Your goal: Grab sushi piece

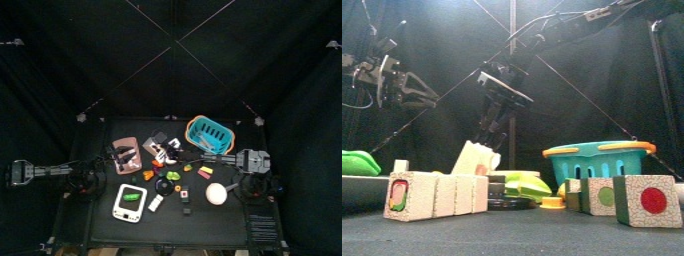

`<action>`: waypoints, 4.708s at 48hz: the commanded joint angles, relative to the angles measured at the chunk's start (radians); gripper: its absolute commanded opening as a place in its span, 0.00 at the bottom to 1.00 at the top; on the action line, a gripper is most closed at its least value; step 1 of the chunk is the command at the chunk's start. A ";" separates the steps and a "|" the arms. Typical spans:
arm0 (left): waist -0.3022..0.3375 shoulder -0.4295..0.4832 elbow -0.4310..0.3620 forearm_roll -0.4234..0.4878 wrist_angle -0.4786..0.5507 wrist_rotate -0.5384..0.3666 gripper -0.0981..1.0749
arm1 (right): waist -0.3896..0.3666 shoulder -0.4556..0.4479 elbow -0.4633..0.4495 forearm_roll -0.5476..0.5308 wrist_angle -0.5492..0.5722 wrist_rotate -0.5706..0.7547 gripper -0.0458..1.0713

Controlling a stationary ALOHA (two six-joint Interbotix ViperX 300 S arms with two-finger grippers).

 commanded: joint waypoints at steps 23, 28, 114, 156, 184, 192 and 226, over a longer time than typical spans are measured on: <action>0.002 0.002 -0.005 0.002 -0.005 0.002 0.74 | 0.130 -0.193 0.144 0.028 -0.018 0.009 0.68; 0.002 0.000 -0.005 0.002 -0.003 0.002 0.74 | 0.166 -0.235 0.195 0.051 -0.035 0.009 0.68; -0.078 0.002 0.009 0.255 0.095 0.000 0.74 | 0.334 -0.350 0.818 -0.190 -0.479 0.002 0.68; -0.100 0.000 0.008 0.256 0.146 0.002 0.74 | 0.330 -0.337 0.822 -0.133 -0.477 -0.005 0.74; -0.101 0.000 0.008 0.255 0.147 0.000 0.74 | 0.324 -0.290 0.816 -0.138 -0.466 -0.006 0.73; -0.100 0.002 0.008 0.255 0.147 0.000 0.74 | 0.325 -0.288 0.819 -0.138 -0.466 -0.005 0.67; -0.100 0.000 0.009 0.255 0.155 0.000 0.74 | 0.331 -0.350 0.805 -0.144 -0.382 -0.006 0.53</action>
